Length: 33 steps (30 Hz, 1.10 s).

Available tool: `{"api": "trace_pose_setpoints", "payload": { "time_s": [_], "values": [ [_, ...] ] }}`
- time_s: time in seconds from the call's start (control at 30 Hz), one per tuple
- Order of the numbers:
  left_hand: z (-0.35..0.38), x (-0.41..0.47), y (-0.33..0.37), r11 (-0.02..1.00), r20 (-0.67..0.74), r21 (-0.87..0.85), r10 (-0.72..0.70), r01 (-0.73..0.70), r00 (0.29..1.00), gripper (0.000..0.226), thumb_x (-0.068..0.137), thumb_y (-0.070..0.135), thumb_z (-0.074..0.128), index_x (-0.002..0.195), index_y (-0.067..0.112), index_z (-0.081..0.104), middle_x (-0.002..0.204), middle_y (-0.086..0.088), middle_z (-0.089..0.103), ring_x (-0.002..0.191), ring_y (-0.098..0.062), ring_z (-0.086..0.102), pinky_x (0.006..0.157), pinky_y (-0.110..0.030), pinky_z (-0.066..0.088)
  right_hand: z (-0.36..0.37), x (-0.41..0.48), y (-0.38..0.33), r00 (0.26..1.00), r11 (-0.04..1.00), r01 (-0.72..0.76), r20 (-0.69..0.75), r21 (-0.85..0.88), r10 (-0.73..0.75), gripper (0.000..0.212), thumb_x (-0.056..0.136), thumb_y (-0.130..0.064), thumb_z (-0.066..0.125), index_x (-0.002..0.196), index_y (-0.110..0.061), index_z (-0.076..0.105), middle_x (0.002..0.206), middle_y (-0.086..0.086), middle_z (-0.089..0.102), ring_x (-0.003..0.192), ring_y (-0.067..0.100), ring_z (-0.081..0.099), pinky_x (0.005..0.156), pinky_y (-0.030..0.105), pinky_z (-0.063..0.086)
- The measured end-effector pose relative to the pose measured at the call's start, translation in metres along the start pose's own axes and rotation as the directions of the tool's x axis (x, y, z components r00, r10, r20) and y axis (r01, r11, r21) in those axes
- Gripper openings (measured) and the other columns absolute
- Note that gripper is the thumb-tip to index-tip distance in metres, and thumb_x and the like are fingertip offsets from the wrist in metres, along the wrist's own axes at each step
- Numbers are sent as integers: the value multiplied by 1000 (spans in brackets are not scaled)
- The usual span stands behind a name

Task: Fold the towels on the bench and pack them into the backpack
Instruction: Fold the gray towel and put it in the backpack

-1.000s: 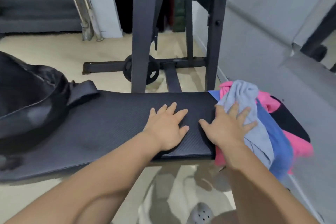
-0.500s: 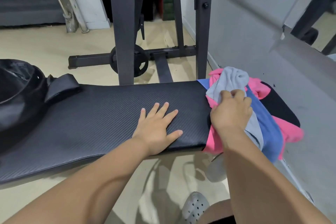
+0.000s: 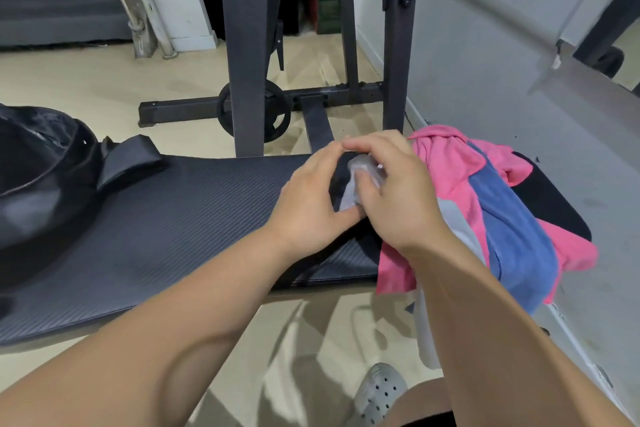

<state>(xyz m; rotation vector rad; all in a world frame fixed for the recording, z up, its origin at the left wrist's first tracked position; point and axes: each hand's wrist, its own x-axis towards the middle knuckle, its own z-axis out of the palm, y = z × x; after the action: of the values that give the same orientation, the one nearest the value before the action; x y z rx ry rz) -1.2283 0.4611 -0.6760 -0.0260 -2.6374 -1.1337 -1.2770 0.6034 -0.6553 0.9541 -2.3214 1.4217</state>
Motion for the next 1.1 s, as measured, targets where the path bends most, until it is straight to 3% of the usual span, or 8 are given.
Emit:
{"api": "trace_pose_setpoints", "payload": {
  "time_s": [0.17, 0.23, 0.37, 0.5, 0.7, 0.87, 0.97, 1.1],
  "values": [
    [-5, 2, 5, 996, -100, -74, -64, 57, 993, 40, 87, 13, 55, 121, 31, 62, 107, 14, 69, 100, -8, 63, 86, -37, 53, 6, -5, -4, 991, 985, -132, 49, 108, 127, 38, 84, -8, 73, 115, -28, 66, 112, -13, 59, 104, 2, 57, 86, 12, 42],
    [-8, -1, -1, 987, -109, -99, -135, 125, 985, 31, 85, 10, 52, 103, 32, 66, 86, 13, 70, 79, -7, 66, 70, -35, 55, 6, -7, 0, 972, 969, -215, 124, 119, 201, 52, 79, -23, 85, 125, -31, 61, 116, -10, 57, 98, 0, 57, 82, 8, 41],
    [-21, -3, -15, 978, -243, -65, -206, 196, 948, 36, 87, 2, 43, 101, 27, 64, 84, 6, 67, 75, -11, 61, 66, -27, 49, 5, -10, 19, 900, 965, -221, 352, -142, 258, 77, 71, -18, 84, 139, -36, 51, 108, -9, 58, 85, 1, 56, 78, 22, 47],
    [-42, -3, -17, 960, -254, -107, -277, 258, 927, 29, 93, -1, 41, 104, 20, 58, 79, 0, 59, 64, 8, 55, 49, -7, 40, 9, -10, 30, 859, 897, -216, 361, -385, 362, 64, 74, -10, 69, 135, -28, 54, 97, -9, 58, 90, 15, 57, 73, 32, 44],
    [-63, -11, -29, 961, -272, -30, -274, 276, 923, 4, 90, 19, 56, 87, 18, 59, 78, 0, 62, 65, -4, 47, 55, -15, 36, 18, -9, 26, 884, 928, -256, 322, -272, 338, 3, 94, -21, 60, 92, -20, 62, 83, -8, 62, 75, 13, 54, 64, 28, 41],
    [-88, -20, -37, 911, 3, -28, -411, 411, 911, 58, 84, 60, 63, 88, 2, 62, 87, -18, 63, 70, -14, 52, 64, -33, 39, 26, -10, 0, 867, 938, -346, 387, 12, 315, 36, 101, -29, 56, 76, -4, 50, 72, -5, 50, 66, 11, 44, 67, 35, 37],
    [-99, -30, -37, 923, -43, 35, -382, 384, 923, 45, 93, 53, 58, 82, 10, 63, 79, -11, 62, 69, -15, 51, 64, -34, 38, 34, -15, -19, 826, 938, -344, 465, -28, 317, 34, 77, -45, 80, 81, -20, 57, 74, -12, 59, 66, 3, 53, 62, 23, 43],
    [-104, -44, -36, 942, -180, 50, -319, 332, 931, 23, 99, 26, 52, 82, 20, 66, 74, 4, 61, 70, -10, 50, 62, -27, 38, 49, -28, -32, 794, 951, -260, 523, -169, 310, 23, 74, -24, 63, 91, -19, 48, 84, 1, 61, 80, 24, 59, 72, 44, 51]
  ]
}}
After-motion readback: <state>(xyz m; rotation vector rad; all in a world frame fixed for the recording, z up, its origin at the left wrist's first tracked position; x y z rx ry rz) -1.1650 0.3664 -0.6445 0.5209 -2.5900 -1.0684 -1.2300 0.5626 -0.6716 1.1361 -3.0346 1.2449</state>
